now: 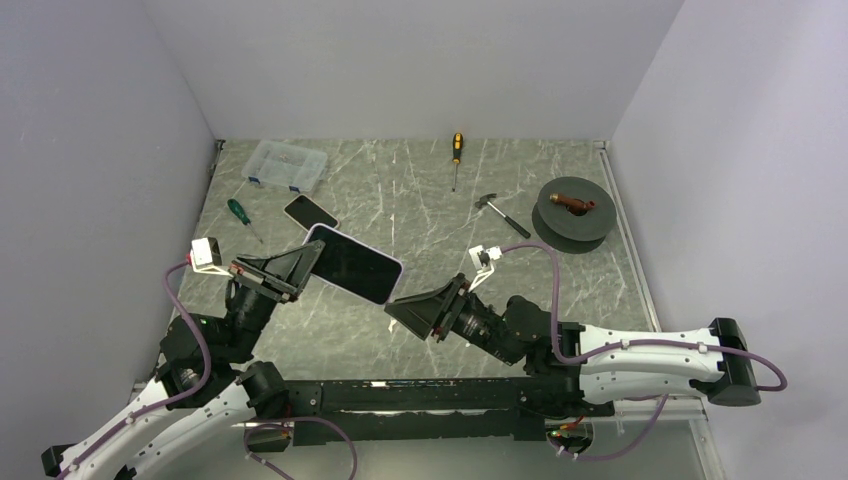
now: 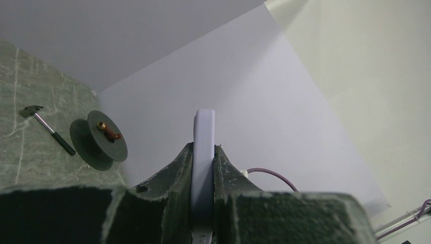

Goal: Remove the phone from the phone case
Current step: Remove the phone case from the phone.

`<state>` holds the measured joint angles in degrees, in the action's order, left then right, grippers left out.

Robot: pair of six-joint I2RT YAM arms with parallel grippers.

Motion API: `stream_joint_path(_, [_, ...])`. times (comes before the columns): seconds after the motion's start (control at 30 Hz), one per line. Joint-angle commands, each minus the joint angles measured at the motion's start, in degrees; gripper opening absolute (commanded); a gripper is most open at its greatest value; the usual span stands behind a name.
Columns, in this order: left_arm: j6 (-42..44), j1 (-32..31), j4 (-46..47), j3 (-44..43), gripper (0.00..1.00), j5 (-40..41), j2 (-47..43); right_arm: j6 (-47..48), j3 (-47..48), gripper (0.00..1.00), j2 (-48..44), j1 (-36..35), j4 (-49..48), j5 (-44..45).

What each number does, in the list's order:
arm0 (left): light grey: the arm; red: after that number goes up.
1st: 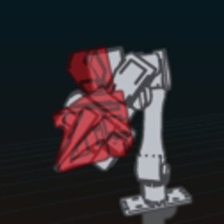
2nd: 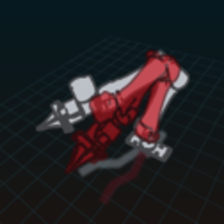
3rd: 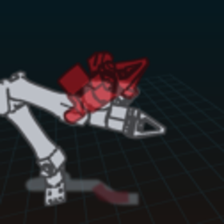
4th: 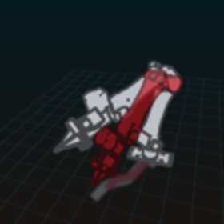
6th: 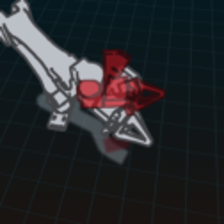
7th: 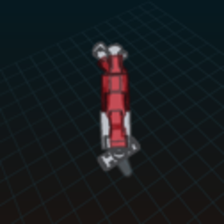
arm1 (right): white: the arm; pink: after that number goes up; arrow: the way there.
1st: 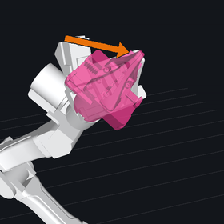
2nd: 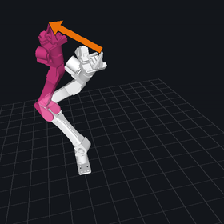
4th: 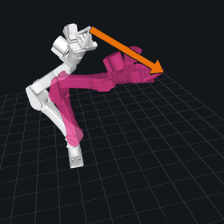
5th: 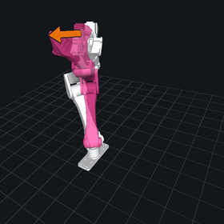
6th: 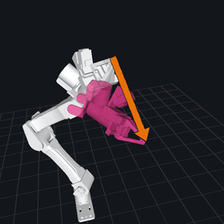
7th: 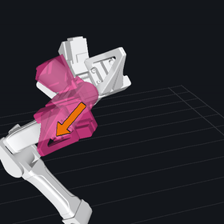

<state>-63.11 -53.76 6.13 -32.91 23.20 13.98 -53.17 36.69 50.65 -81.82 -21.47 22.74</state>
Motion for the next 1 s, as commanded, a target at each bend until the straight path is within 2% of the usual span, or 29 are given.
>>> stream_joint_path(0.0, [-2.0,0.1,5.4,-2.6,0.00,-1.9,-0.8,-0.9,2.5,0.50,0.4,0.6,-1.3,1.8])
stream_joint_path(0.57, [-2.7,0.1,5.6,-2.5,0.00,-3.9,-0.3,-8.7,1.0,0.50,1.6,5.7,-0.3,0.3])
stream_joint_path(0.97, [-4.0,0.1,6.3,-1.5,0.00,-5.5,0.6,-9.1,2.1,0.50,2.6,7.8,-0.4,-1.0])
